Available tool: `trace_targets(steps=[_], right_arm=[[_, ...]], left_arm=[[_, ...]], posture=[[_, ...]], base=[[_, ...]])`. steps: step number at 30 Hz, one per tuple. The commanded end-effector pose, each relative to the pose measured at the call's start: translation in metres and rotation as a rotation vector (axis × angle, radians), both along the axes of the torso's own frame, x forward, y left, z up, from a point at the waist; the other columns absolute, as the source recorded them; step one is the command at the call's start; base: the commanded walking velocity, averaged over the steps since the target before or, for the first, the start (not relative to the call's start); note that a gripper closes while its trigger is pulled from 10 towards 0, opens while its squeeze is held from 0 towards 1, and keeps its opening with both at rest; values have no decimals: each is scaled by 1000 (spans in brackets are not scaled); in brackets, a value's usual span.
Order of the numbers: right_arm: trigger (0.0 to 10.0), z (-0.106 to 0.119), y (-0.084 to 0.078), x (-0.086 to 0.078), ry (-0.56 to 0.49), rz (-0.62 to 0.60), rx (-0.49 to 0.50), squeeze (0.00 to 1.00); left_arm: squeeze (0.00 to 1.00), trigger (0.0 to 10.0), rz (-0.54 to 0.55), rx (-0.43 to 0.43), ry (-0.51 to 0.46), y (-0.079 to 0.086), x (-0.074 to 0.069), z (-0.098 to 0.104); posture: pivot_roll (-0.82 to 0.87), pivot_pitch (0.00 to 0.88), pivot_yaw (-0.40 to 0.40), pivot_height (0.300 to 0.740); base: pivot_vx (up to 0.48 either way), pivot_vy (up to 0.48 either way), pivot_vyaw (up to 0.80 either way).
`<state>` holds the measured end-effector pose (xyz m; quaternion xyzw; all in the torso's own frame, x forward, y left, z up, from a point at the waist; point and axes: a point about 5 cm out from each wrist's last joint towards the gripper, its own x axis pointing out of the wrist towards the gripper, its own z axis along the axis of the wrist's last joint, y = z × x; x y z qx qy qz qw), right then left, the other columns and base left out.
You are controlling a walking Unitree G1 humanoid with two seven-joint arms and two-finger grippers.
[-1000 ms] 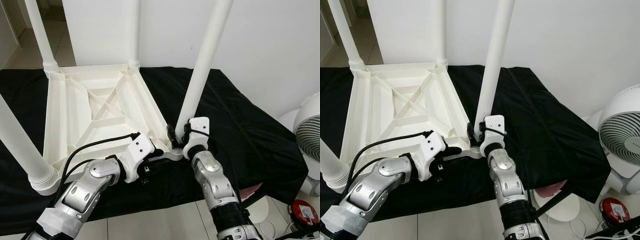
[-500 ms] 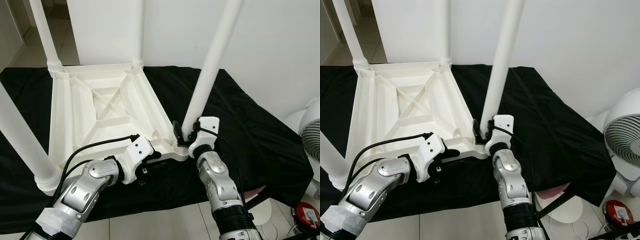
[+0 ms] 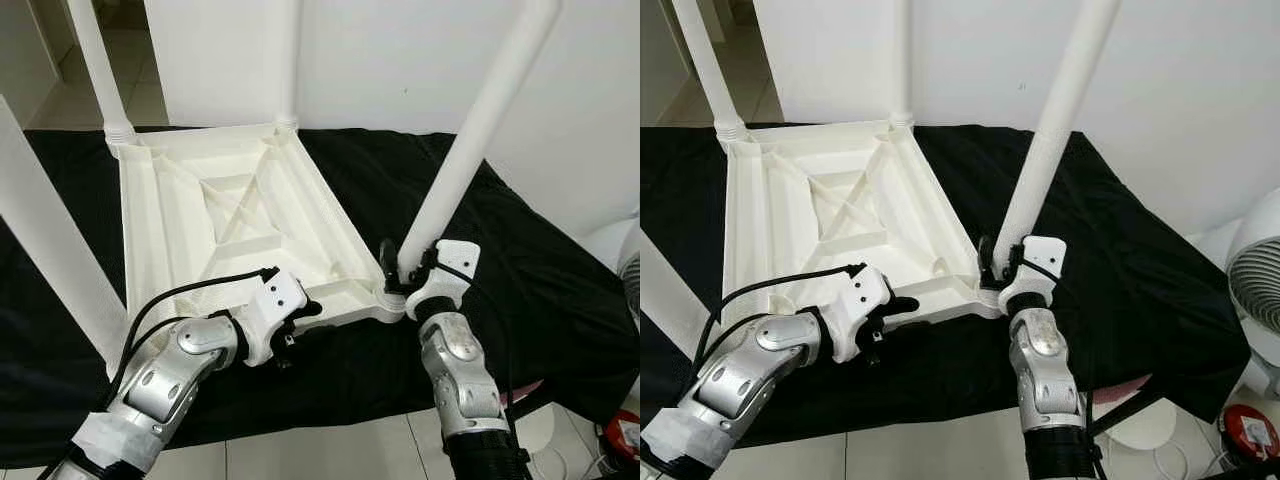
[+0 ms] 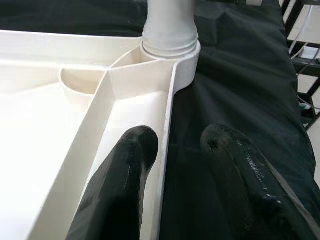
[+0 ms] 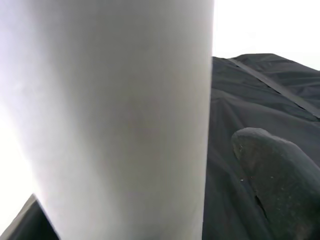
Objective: Building children table
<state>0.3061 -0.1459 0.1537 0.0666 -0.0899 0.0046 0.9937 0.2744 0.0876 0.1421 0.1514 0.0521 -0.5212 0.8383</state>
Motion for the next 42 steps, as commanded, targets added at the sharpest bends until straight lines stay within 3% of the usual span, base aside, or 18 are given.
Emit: trace_targets(steps=[1, 4, 11, 13, 27, 42], right_arm=[[10000, -4, -22, -5, 11, -96, 16, 0], [10000, -5, -36, -11, 1, -170, 22, 0], [10000, -6, -44, -17, 4, -214, 37, 0], [10000, -8, -51, -23, 11, -256, 37, 0], [10000, -11, -63, -40, 13, -372, 26, 0], [10000, -13, -77, -62, 9, -501, 31, 0]], left_arm=[[0, 10000, -52, 17, 14, -2, -1, -2], [0, 10000, -85, 24, 17, -3, -2, -2], [0, 10000, -115, 36, 5, -6, -1, 0], [0, 10000, -174, 31, -4, -13, -1, 3], [0, 10000, -320, 84, -52, -27, 4, 8], [0, 10000, -489, 127, -94, -48, 11, 12]], posture=[[12, 59, -52, 740], [-1, 67, -33, 740], [-2, 72, -29, 740], [-6, 78, -26, 740], [-48, 75, 5, 740], [-145, 51, 91, 740]], base=[[0, 0, 0], [0, 0, 0], [0, 0, 0], [0, 0, 0], [0, 0, 0], [0, 0, 0]])
